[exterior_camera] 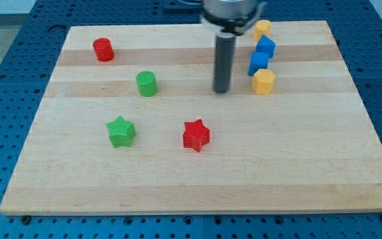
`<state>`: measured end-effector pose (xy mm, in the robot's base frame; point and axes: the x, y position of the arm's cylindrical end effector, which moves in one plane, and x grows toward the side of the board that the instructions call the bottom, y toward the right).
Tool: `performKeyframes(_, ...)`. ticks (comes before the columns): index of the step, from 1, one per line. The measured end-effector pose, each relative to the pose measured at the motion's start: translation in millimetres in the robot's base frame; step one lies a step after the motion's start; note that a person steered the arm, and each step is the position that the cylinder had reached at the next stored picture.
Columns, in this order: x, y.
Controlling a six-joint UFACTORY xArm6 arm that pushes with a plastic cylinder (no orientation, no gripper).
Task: Push the green circle up a bit
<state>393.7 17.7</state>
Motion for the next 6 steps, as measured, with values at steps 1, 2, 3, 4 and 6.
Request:
performKeyframes(1,6,-58)
performKeyframes(2,15,-76)
performKeyframes(3,15,-112)
performKeyframes(4,15,-155)
performKeyframes(6,15,-144)
